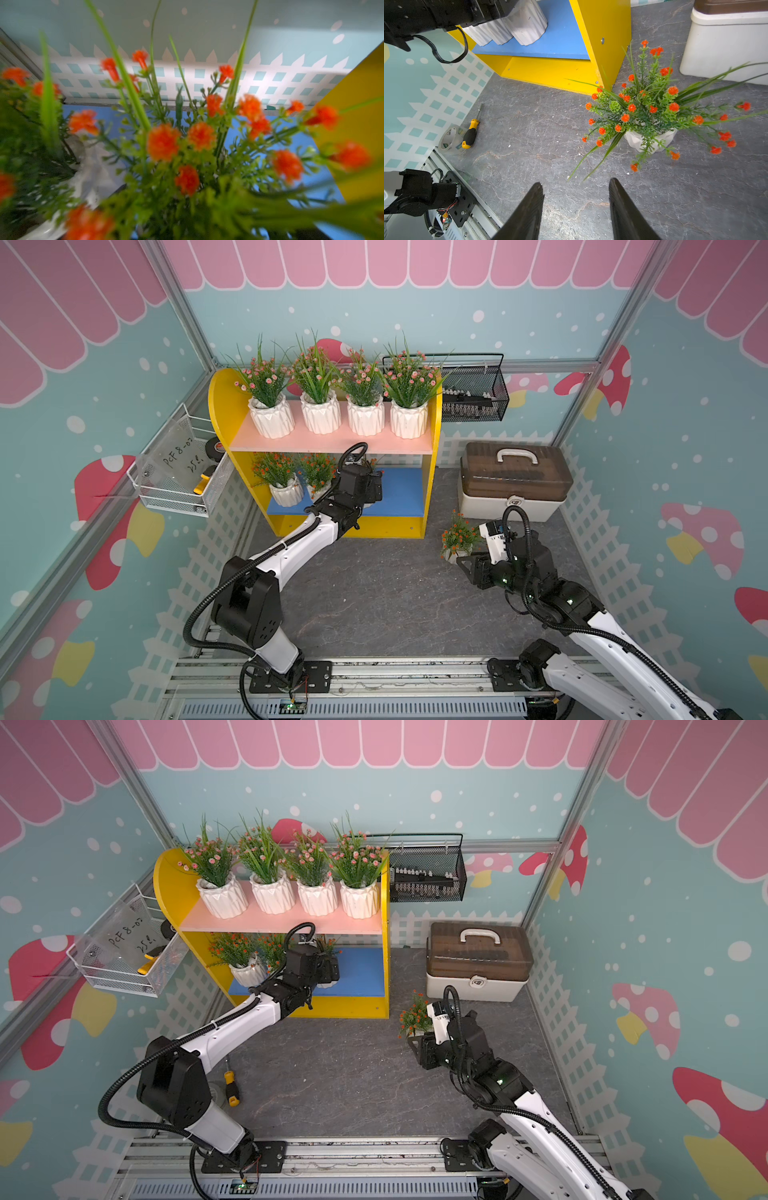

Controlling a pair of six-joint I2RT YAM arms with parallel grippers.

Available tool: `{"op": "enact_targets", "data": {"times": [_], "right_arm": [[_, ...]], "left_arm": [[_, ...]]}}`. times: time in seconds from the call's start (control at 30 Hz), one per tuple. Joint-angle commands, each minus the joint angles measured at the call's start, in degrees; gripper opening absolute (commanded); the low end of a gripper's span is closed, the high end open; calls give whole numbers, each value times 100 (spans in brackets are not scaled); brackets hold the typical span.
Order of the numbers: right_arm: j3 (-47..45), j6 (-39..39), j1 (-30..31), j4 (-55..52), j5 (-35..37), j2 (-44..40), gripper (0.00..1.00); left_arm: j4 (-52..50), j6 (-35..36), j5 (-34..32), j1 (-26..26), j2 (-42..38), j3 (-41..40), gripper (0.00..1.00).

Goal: Place the baby's breath potted plants on the rack by color
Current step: Place the baby's breath potted plant on the rack.

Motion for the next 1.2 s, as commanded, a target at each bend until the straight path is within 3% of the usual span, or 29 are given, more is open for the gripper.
{"op": "enact_targets", "data": {"times": [0.0, 0.23, 0.57, 0.93, 1.17], "right_arm": [[-82, 36, -16, 83, 194, -1, 50], [-35, 40, -79, 15, 637, 328, 49], [49, -59, -645, -97, 643, 690, 48], [-522, 20, -1239, -108, 526, 641, 44], [-715, 46, -1449, 243, 512, 933, 39]], "left_arm": [[-82, -46, 114, -12, -298, -134, 95], [-367, 140, 248, -249, -700, -313, 95], [-436, 162, 161, -944, -1413, -903, 95], [-4, -19, -160, -1628, -2468, -2128, 95], [465, -349, 63, -1764, -2916, -2946, 95]]}}
